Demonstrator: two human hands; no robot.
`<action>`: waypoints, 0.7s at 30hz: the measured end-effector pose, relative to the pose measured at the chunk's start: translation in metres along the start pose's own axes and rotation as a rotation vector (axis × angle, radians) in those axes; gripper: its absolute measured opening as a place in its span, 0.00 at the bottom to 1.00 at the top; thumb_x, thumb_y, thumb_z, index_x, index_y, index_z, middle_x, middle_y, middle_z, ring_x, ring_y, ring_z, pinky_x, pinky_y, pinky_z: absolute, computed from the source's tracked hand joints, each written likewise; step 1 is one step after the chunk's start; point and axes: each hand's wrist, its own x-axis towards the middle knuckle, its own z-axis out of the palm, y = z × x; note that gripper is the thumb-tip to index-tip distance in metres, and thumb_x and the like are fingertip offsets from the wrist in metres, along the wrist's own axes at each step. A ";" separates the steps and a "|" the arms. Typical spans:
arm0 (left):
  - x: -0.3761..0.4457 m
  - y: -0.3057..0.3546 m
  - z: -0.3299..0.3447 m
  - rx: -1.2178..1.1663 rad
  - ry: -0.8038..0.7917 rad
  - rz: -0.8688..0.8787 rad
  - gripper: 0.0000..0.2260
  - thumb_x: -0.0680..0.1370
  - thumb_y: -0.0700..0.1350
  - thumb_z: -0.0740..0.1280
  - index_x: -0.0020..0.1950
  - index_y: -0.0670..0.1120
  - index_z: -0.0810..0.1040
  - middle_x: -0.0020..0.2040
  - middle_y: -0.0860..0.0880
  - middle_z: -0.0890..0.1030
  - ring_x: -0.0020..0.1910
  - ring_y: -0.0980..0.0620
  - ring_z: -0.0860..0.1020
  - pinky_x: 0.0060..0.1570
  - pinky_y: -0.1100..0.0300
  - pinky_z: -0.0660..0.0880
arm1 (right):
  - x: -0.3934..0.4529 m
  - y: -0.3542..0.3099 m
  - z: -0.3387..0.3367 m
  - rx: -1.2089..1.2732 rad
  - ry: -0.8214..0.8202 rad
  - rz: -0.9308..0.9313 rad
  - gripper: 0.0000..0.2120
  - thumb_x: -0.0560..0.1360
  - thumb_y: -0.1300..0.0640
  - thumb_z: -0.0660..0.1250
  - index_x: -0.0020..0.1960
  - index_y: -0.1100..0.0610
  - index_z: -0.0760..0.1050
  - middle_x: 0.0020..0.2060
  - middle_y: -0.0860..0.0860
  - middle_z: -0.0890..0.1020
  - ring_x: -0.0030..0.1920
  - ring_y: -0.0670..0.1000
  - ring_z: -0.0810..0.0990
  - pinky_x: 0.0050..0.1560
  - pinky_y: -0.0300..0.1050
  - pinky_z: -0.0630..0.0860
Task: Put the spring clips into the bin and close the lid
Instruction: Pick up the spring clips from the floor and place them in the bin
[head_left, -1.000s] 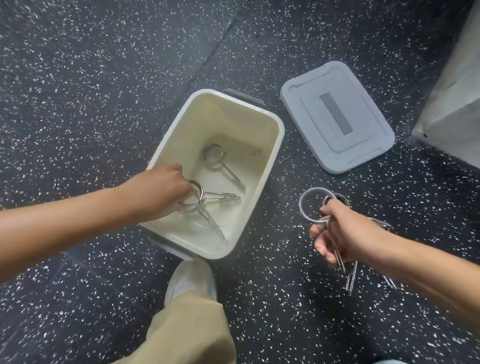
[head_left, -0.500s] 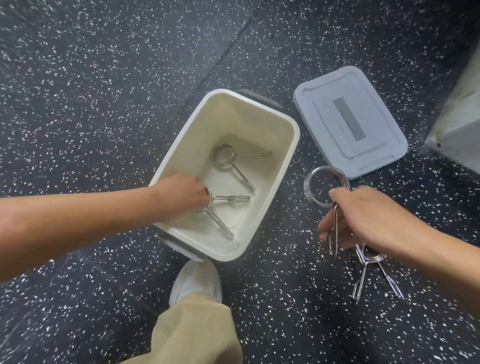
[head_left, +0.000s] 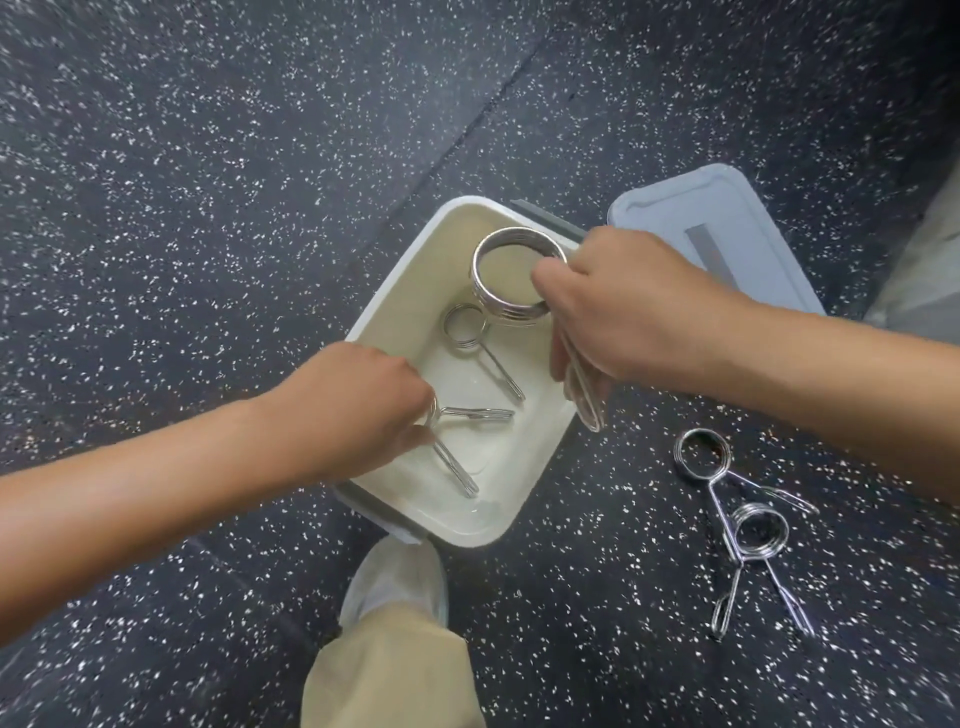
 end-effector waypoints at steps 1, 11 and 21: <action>-0.004 0.001 -0.004 -0.010 0.016 -0.014 0.19 0.80 0.62 0.57 0.52 0.50 0.79 0.41 0.51 0.80 0.43 0.43 0.81 0.37 0.55 0.71 | 0.011 -0.007 0.004 0.006 -0.008 0.017 0.14 0.83 0.59 0.56 0.39 0.57 0.70 0.30 0.50 0.71 0.38 0.55 0.72 0.32 0.41 0.67; 0.003 0.007 -0.023 -0.079 0.016 -0.047 0.21 0.79 0.64 0.57 0.51 0.49 0.80 0.46 0.48 0.82 0.44 0.42 0.81 0.38 0.55 0.68 | 0.120 0.002 0.088 -0.034 0.010 0.338 0.14 0.76 0.51 0.61 0.40 0.59 0.78 0.37 0.55 0.85 0.34 0.53 0.80 0.30 0.42 0.69; 0.000 0.003 -0.014 -0.123 -0.016 -0.071 0.21 0.79 0.64 0.57 0.56 0.50 0.78 0.49 0.48 0.82 0.47 0.42 0.81 0.38 0.55 0.66 | 0.145 0.003 0.131 -0.267 0.091 0.220 0.15 0.79 0.61 0.59 0.60 0.57 0.81 0.57 0.56 0.84 0.57 0.59 0.82 0.46 0.45 0.68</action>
